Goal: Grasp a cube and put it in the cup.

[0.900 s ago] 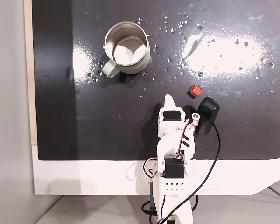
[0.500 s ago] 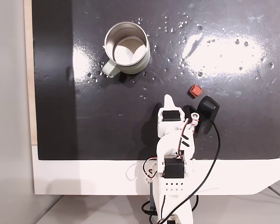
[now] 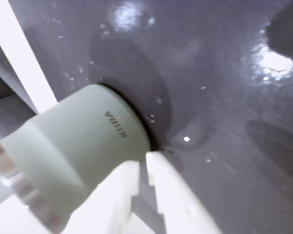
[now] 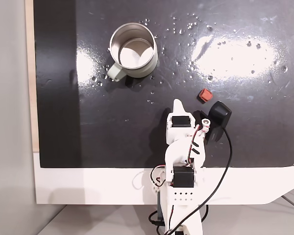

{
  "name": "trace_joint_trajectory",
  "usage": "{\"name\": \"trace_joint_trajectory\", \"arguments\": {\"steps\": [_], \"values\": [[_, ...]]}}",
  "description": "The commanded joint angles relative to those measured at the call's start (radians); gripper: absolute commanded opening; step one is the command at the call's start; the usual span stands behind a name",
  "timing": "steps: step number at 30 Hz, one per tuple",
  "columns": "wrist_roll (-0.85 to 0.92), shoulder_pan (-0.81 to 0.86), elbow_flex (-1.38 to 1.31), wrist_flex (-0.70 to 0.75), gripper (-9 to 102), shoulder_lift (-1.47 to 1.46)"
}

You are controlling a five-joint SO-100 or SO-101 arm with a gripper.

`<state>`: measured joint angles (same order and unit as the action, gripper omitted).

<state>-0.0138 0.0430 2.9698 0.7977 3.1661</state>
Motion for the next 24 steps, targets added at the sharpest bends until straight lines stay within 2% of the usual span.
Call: {"name": "trace_joint_trajectory", "arguments": {"steps": [1,10,24], "values": [[0.015,0.003,-0.166,0.057,0,0.012],[0.084,0.029,-0.472,0.212,0,-0.064],[0.097,0.222,-0.919,0.36,0,-0.548]]}}
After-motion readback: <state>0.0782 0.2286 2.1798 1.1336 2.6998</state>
